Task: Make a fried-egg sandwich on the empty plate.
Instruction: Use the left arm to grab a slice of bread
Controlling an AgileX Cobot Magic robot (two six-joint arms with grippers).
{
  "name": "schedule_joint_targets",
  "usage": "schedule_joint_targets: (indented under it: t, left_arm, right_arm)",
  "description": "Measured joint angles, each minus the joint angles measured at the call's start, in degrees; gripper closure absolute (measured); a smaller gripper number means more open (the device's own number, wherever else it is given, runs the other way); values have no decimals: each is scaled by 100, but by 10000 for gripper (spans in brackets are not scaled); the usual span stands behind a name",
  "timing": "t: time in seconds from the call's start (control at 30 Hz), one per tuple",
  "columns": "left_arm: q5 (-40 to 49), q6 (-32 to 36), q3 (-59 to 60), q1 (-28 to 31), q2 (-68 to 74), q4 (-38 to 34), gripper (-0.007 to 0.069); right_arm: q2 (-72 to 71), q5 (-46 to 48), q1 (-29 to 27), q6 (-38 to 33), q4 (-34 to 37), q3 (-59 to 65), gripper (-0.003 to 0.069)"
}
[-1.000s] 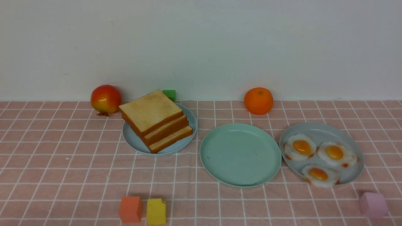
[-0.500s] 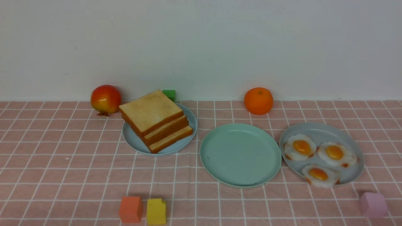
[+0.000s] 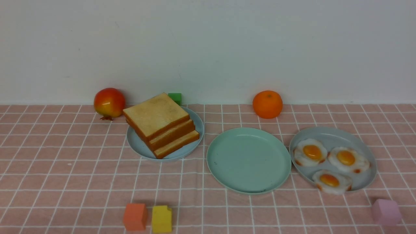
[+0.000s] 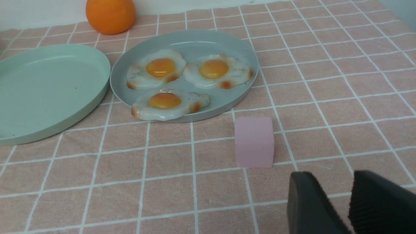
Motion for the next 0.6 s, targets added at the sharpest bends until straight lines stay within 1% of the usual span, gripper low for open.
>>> schedule_joint_targets:
  t: [0.1, 0.2, 0.37, 0.4, 0.5, 0.53, 0.57, 0.6]
  left_arm:
    - [-14, 0, 0, 0, 0, 0, 385]
    - [-288, -56, 50, 0, 0, -70, 385]
    - [-1195, -249, 77, 0, 0, -220, 385]
    - [-1613, -291, 77, 0, 0, -246, 385]
    - [-2409, -430, 77, 0, 0, -251, 385]
    - [-2537, -446, 77, 0, 0, -251, 385]
    - [-3136, -521, 77, 0, 0, -265, 385]
    - [-3477, -577, 77, 0, 0, -265, 385]
  right_arm:
    - [0, 0, 0, 0, 0, 0, 417]
    - [0, 0, 0, 0, 0, 0, 417]
    - [0, 0, 0, 0, 0, 0, 417]
    - [0, 0, 0, 0, 0, 0, 417]
    - [0, 0, 0, 0, 0, 0, 417]
    - [0, 0, 0, 0, 0, 0, 417]
    - [0, 0, 0, 0, 0, 0, 417]
    - [0, 0, 0, 0, 0, 0, 417]
